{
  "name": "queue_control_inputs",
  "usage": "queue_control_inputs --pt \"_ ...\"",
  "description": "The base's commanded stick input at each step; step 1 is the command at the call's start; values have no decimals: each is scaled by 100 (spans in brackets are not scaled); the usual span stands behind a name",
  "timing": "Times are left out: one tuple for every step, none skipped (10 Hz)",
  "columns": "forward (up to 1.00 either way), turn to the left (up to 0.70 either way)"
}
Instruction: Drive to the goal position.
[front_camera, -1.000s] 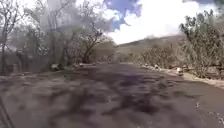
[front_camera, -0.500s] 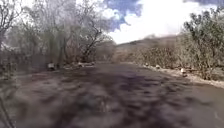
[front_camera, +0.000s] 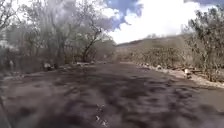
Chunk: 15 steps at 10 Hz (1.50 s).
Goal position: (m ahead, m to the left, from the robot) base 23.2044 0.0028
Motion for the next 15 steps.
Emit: queue_control_inputs --pt "70 0" --pt "70 0" --pt "70 0" --pt "70 0" --pt "70 -13" --pt "70 -23" --pt "70 0" --pt "70 0" --pt "70 0" --pt "70 0" --pt "70 0" --pt "70 0" --pt "70 0" --pt "70 0" --pt "70 0"
